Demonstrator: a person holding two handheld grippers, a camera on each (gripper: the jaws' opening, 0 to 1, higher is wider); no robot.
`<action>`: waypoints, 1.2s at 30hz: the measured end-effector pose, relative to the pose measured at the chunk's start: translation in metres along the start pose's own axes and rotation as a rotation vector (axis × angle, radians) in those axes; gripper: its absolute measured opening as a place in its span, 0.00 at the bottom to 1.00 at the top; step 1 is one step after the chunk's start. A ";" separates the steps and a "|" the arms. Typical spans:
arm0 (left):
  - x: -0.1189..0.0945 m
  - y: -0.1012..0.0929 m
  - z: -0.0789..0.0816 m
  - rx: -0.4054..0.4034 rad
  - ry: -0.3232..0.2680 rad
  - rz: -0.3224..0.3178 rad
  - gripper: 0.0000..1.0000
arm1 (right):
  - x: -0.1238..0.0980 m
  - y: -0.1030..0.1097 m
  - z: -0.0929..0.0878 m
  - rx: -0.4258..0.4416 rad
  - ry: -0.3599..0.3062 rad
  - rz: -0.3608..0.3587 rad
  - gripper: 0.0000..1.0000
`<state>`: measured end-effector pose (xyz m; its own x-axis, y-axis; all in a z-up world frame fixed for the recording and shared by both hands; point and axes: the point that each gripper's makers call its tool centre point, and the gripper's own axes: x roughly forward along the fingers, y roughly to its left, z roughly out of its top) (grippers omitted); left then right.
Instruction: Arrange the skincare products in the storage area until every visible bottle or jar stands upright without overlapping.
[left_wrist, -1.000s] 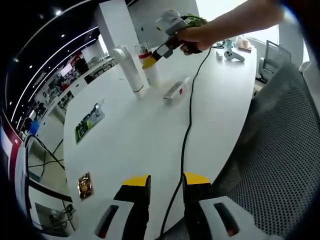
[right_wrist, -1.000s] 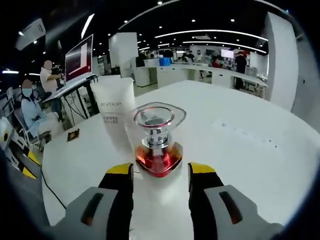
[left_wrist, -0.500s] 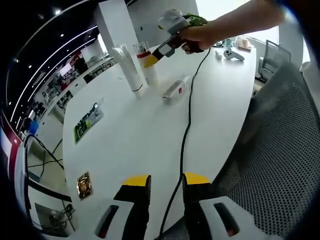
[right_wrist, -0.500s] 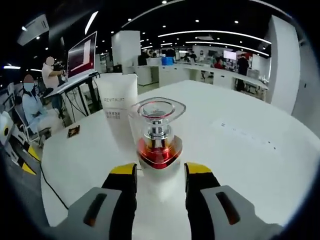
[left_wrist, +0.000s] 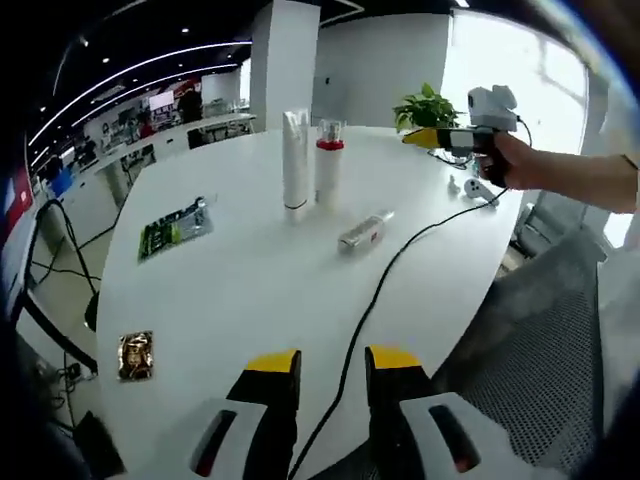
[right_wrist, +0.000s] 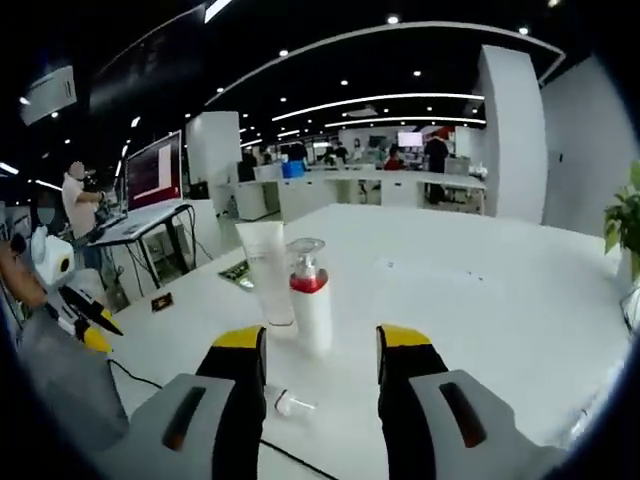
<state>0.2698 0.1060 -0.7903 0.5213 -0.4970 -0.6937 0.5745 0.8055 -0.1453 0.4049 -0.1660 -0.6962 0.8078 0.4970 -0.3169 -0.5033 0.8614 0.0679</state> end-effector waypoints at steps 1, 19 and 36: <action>0.002 0.001 0.003 0.002 -0.004 -0.011 0.27 | -0.009 -0.003 0.001 0.013 -0.007 -0.018 0.42; 0.056 0.021 0.177 -0.059 -0.274 -0.135 0.37 | -0.053 0.070 -0.024 -0.067 0.040 -0.002 0.55; 0.100 0.015 0.253 0.337 -0.027 -0.257 0.37 | -0.061 0.076 -0.046 -0.243 0.127 -0.085 0.48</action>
<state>0.4899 -0.0134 -0.6829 0.3480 -0.6798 -0.6456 0.8597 0.5060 -0.0694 0.3035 -0.1357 -0.7155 0.8132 0.3936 -0.4288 -0.5066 0.8414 -0.1884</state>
